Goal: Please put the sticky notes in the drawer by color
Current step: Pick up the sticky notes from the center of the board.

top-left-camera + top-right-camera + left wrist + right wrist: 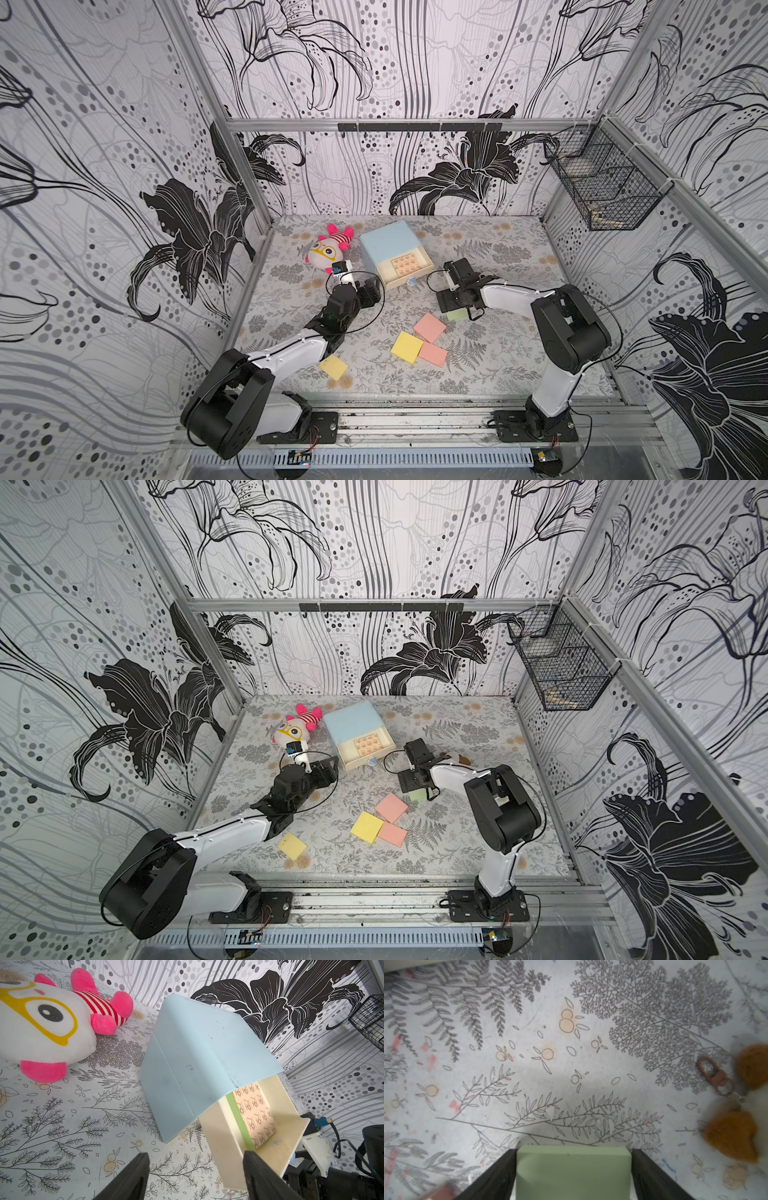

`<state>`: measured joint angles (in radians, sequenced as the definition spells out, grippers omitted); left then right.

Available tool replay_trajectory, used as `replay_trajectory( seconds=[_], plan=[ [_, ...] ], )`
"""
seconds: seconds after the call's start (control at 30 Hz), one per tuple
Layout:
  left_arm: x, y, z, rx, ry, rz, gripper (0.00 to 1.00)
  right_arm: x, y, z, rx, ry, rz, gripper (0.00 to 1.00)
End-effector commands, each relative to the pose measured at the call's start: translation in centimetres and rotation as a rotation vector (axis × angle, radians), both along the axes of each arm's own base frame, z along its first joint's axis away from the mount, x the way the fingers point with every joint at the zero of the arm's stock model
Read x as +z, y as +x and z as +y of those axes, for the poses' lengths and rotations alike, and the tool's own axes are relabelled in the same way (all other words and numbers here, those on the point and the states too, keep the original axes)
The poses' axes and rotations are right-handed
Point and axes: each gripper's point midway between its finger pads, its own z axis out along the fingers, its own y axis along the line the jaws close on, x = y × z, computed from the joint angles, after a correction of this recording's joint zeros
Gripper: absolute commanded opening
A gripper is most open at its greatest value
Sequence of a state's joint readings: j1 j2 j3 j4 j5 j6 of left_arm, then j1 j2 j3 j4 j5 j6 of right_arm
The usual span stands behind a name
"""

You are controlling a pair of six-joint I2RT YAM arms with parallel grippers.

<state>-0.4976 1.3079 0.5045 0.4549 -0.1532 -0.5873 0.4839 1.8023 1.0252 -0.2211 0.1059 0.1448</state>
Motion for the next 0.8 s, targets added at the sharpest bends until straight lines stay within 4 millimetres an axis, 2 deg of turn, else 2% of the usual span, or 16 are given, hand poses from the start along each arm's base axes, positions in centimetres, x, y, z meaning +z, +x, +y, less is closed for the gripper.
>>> replay_trajectory(
  seconds=[0.0, 0.17, 0.43, 0.67, 0.7, 0.77],
  plan=[
    [1.8, 0.4, -0.5, -0.013, -0.02, -0.051, 0.76, -1.5, -0.9, -0.5, -0.008, -0.023, 0.04, 0.87],
    [1.9, 0.4, -0.5, -0.014, -0.022, -0.055, 0.77, -1.1, -0.8, -0.6, -0.016, -0.017, 0.029, 0.83],
    [2.2, 0.3, -0.9, -0.029, -0.044, -0.059, 0.77, 0.4, -0.4, -0.7, -0.032, -0.001, -0.003, 0.83],
    [3.6, -0.2, -2.2, -0.068, -0.099, -0.087, 0.77, 4.1, 0.2, -0.7, -0.062, 0.085, -0.068, 0.83],
    [3.9, -0.4, -2.7, -0.078, -0.115, -0.093, 0.78, 5.4, 0.4, -0.8, -0.069, 0.11, -0.094, 0.83],
    [4.6, -0.8, -3.4, -0.095, -0.144, -0.106, 0.78, 6.9, 0.6, -0.8, -0.077, 0.144, -0.12, 0.83]
  ],
)
